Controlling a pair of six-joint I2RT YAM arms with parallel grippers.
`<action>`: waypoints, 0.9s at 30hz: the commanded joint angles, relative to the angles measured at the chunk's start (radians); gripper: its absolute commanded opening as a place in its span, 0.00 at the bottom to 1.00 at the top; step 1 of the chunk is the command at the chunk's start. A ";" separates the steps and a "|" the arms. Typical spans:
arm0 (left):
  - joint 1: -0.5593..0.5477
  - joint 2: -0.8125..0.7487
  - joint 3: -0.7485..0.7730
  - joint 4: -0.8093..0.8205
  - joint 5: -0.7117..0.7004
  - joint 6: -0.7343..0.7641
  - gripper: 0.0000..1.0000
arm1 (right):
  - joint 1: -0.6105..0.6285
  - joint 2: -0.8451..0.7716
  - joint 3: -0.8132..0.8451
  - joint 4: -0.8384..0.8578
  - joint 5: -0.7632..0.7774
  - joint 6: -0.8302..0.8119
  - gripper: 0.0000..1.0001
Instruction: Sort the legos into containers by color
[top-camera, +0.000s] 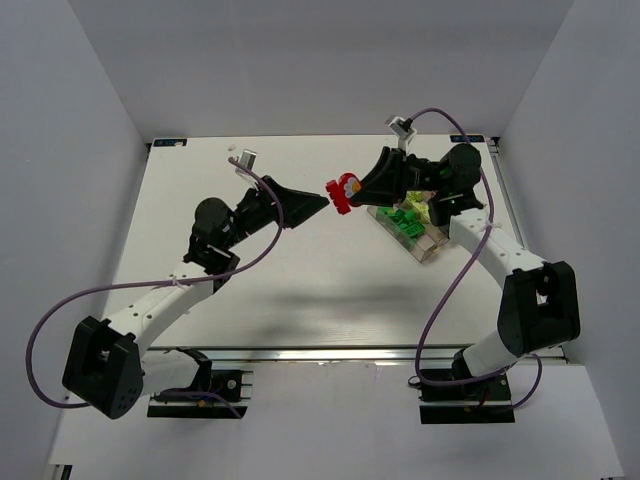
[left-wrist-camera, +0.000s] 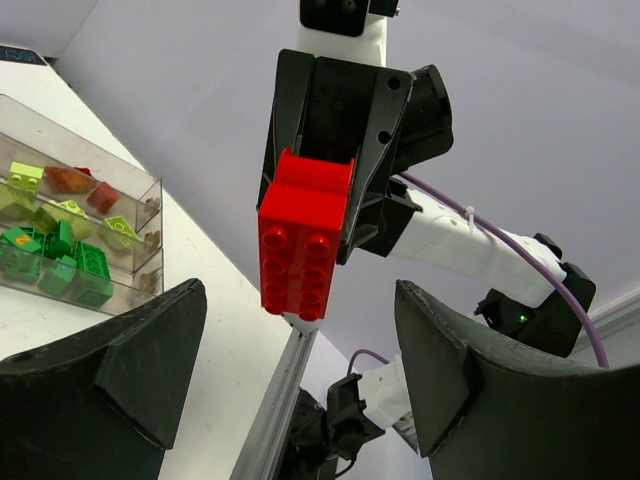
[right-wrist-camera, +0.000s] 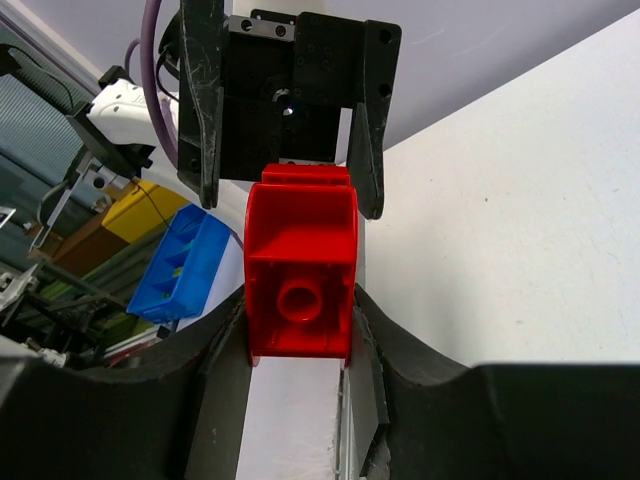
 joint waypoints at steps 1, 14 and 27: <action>0.002 0.011 -0.001 0.060 0.021 -0.021 0.85 | 0.015 -0.017 0.004 0.039 0.013 0.000 0.00; 0.002 0.065 -0.007 0.155 0.054 -0.081 0.76 | 0.062 -0.008 0.006 0.009 0.036 -0.027 0.00; 0.005 0.111 -0.006 0.227 0.111 -0.133 0.05 | 0.059 -0.002 0.007 -0.041 0.036 -0.073 0.00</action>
